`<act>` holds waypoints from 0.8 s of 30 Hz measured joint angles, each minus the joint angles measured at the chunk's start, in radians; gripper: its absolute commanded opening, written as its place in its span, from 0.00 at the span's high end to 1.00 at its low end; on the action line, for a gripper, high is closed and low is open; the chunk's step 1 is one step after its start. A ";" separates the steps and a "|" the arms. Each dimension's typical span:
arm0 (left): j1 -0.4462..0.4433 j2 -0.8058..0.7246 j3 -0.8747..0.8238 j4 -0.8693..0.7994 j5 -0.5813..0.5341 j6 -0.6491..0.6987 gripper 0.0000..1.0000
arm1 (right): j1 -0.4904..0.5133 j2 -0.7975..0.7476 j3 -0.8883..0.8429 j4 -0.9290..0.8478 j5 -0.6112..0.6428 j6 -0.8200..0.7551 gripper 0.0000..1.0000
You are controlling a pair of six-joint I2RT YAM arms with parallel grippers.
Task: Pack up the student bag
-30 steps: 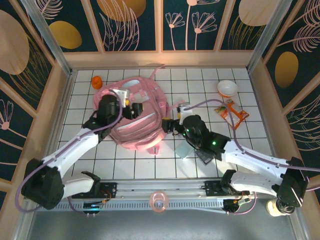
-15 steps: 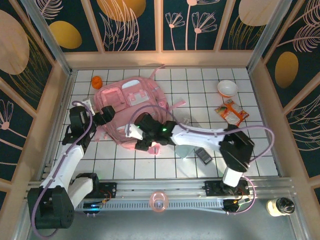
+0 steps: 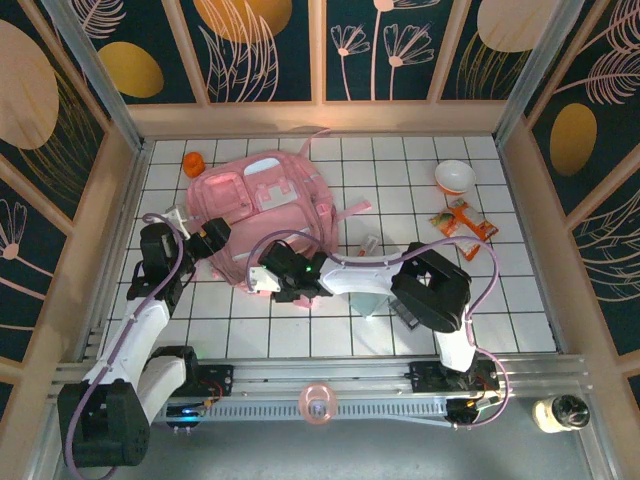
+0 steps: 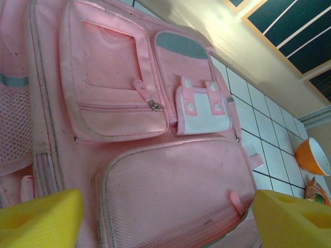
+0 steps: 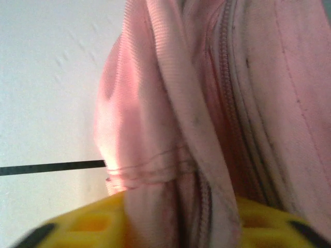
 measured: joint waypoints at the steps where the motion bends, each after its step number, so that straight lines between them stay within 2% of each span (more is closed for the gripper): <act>1: 0.000 0.001 0.000 -0.001 0.000 0.000 0.17 | 0.000 -0.012 -0.010 0.015 0.006 -0.004 1.00; 5: 0.000 0.013 0.013 -0.010 0.012 0.007 0.22 | -0.023 -0.095 -0.031 -0.015 -0.014 -0.039 1.00; 8: 0.000 0.018 0.055 -0.039 0.035 0.029 0.23 | -0.087 -0.186 -0.009 -0.105 -0.108 -0.073 1.00; 15: 0.000 -0.087 0.098 -0.040 0.089 0.078 0.22 | -0.320 -0.232 0.267 -0.376 -0.336 -0.163 1.00; 18: 0.000 -0.127 0.064 0.045 0.133 0.080 0.25 | -0.397 -0.229 0.382 -0.478 -0.389 -0.214 1.00; 24: 0.000 -0.134 -0.151 0.306 0.225 0.040 0.28 | -0.478 -0.219 0.497 -0.631 -0.441 -0.318 1.00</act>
